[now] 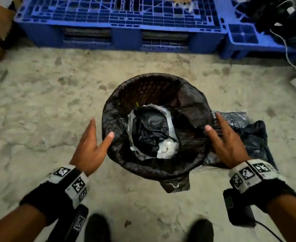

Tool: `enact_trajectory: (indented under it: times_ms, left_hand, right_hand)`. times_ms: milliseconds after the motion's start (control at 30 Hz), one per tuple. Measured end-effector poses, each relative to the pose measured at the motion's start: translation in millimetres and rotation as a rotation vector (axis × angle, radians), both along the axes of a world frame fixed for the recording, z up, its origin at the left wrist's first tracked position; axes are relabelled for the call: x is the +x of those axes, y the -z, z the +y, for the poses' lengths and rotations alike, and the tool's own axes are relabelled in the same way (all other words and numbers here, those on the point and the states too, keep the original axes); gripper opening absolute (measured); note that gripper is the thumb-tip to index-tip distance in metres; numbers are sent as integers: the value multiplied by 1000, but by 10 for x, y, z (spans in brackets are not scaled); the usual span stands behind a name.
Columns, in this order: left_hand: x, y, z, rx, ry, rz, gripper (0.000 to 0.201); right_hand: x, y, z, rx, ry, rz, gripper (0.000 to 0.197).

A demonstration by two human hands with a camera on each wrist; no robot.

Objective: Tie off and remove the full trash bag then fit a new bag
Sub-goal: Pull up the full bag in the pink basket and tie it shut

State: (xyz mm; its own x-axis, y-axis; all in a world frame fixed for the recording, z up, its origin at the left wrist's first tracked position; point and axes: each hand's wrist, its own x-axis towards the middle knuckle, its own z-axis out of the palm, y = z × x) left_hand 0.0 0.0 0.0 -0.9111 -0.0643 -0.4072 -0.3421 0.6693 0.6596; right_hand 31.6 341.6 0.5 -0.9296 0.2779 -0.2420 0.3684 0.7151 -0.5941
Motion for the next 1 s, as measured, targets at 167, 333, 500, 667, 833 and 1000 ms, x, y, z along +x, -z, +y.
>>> enact_trajectory:
  times_ms: [167,333,500,667,833,1000]
  left_hand:
    - [-300,388,54,152,68,212,58]
    - [-441,556,-37,213,184,292,73]
    - [-549,738,-78,259,187,398,70]
    - [-537,713,-46,245,262,451,73]
    - [-469,605,-62,220,295,391,82]
    - [-547,652,-74,212,304,420,75]
  right_hand:
    - [-168,468,159,-164,-42,146,66]
    - [-213,739,287,-408,-62,302,68]
    - [-285,1045,358,-633,-90,419,89]
    - [-299,950,307,-626,-109,435,60]
    - [-261,982,330,-603,75,411,28]
    - [-385,916,427,-651,76,321,24]
